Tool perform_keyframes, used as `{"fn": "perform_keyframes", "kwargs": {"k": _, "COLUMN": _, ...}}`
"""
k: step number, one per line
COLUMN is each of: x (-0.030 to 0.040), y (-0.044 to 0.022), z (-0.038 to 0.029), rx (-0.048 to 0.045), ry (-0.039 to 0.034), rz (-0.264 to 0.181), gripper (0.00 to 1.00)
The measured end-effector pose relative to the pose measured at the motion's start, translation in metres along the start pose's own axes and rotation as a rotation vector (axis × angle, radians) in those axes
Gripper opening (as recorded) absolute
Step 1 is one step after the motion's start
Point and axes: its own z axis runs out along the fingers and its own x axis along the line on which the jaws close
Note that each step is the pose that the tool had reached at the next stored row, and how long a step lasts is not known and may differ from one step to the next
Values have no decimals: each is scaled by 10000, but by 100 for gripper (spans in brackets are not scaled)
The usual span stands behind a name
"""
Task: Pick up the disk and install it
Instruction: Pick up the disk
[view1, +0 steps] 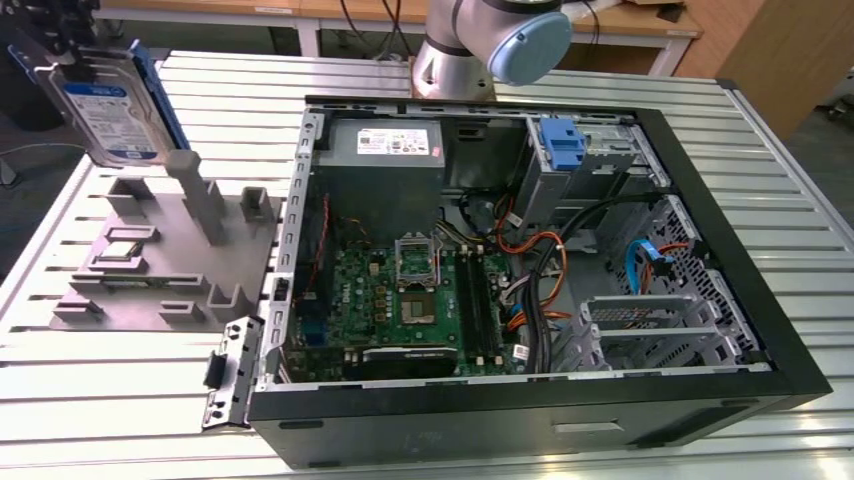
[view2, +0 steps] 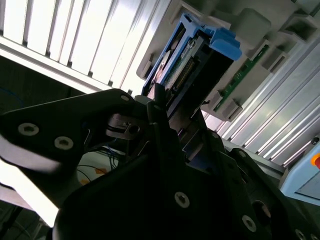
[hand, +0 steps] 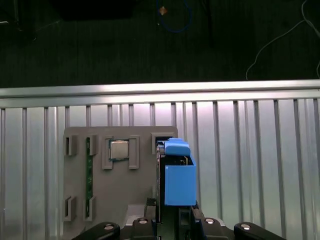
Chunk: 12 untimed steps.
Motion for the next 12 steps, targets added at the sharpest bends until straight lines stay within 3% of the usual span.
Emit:
{"fn": "perform_keyframes", "kwargs": {"k": 3, "x": -3, "y": 3, "z": -73, "rx": 0, "ry": 0, "rz": 0, "gripper": 35}}
{"fn": "perform_keyframes", "kwargs": {"k": 12, "x": -3, "y": 4, "z": -94, "rx": -3, "ry": 1, "rz": 0, "gripper": 35}}
